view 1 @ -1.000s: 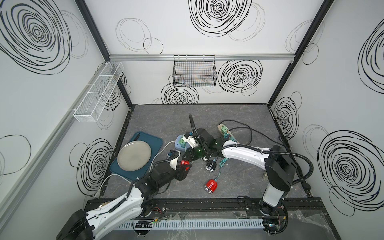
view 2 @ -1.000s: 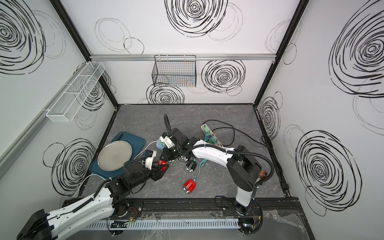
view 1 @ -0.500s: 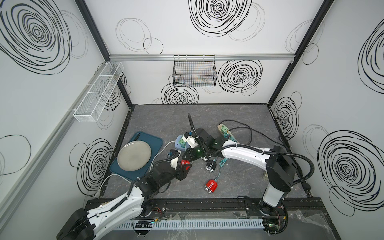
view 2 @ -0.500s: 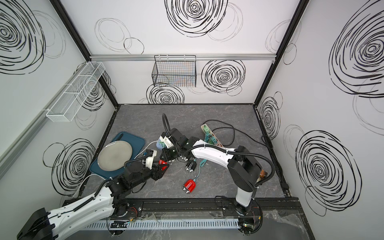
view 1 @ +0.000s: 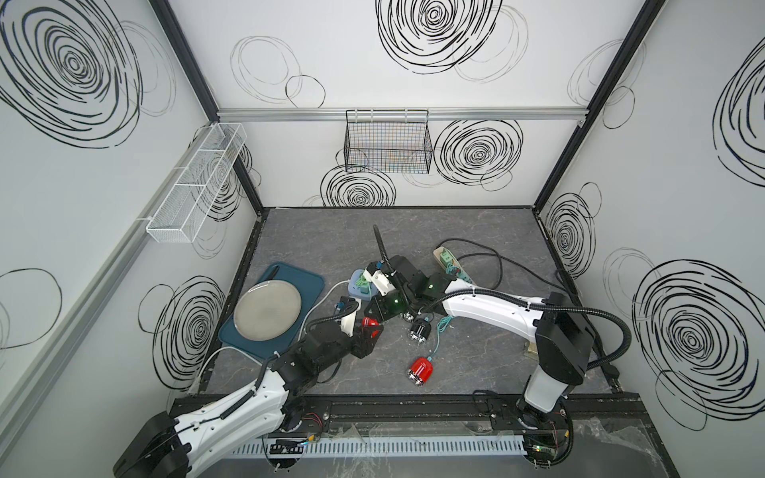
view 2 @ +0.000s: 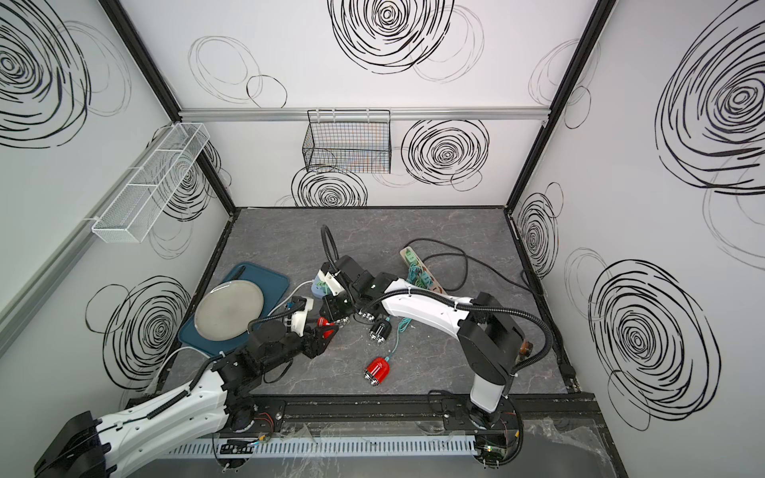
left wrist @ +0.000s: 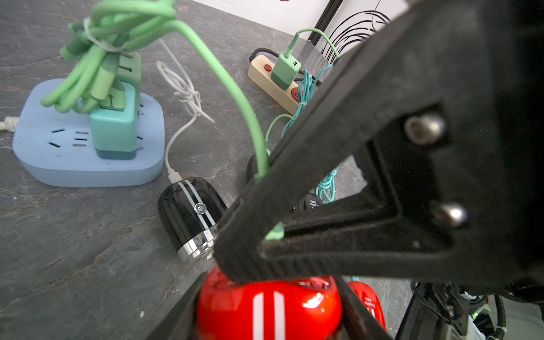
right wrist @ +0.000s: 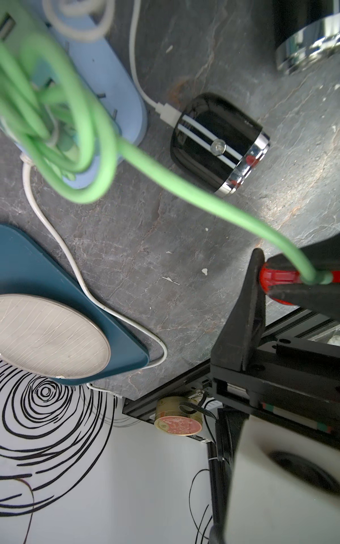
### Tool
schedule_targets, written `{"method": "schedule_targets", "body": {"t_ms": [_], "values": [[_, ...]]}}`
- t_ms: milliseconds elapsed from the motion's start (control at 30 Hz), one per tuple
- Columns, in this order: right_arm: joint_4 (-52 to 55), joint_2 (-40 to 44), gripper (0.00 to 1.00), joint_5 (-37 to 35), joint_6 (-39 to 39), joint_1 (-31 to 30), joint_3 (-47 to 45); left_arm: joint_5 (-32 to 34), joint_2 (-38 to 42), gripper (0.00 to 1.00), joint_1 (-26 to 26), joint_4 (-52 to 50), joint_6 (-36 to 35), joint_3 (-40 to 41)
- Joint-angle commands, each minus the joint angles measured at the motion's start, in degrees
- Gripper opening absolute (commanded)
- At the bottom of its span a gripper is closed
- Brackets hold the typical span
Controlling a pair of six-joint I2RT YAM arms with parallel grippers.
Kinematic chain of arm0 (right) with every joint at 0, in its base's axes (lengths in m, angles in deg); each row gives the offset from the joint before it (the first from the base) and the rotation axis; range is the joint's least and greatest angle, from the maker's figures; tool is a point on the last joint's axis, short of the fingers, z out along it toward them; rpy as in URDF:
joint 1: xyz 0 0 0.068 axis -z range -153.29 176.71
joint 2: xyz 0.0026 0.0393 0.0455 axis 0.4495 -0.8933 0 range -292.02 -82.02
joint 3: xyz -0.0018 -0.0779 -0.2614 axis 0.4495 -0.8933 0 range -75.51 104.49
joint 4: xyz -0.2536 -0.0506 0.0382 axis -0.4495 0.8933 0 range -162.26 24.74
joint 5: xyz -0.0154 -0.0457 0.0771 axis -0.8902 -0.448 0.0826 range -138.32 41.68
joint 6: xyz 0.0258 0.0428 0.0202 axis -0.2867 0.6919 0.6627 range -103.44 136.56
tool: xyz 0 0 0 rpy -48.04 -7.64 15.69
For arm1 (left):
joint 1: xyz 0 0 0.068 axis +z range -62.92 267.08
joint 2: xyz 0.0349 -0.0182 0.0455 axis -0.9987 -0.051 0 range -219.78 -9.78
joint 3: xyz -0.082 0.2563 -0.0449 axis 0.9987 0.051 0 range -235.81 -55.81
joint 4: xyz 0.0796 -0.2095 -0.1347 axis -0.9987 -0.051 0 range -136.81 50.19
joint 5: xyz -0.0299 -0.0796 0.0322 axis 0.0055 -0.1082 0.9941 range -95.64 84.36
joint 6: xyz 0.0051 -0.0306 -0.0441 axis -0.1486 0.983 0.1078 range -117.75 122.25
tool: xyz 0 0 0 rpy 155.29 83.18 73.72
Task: Unplug the electric shaver
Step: Remove the charging cable from the electric shaver.
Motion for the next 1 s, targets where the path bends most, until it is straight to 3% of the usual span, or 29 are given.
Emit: {"method": "schedule_targets", "body": {"t_ms": [0,200,333,500,633,867,967], "values": [[-2.55,4.20,0.00,-2.94,-0.86,2.58,2.03,0.21,-0.62,0.39,-0.39,-7.04,-0.22,1.06],[-6.46,3.75,0.00,7.81,2.64,5.38,1.42,0.61,-1.84,0.39,-1.02,-7.04,-0.40,0.71],[-3.97,3.67,0.00,5.14,1.18,4.88,2.41,0.98,-2.12,0.39,-1.33,-6.97,-0.40,0.53],[2.03,3.24,0.00,-7.03,-2.81,2.12,4.62,1.14,-2.30,0.39,-1.46,-6.97,-0.40,0.47],[0.88,3.93,0.00,-6.47,-2.48,2.26,4.06,1.24,-2.56,0.39,-1.69,-7.17,-0.40,0.36],[-2.90,3.77,0.00,5.40,1.06,5.67,3.10,1.50,-2.99,0.39,-2.04,-7.36,-0.58,0.01],[-2.45,3.93,0.00,5.38,0.93,5.83,3.46,1.73,-3.01,0.39,-2.10,-7.36,-0.67,0.00]]}}
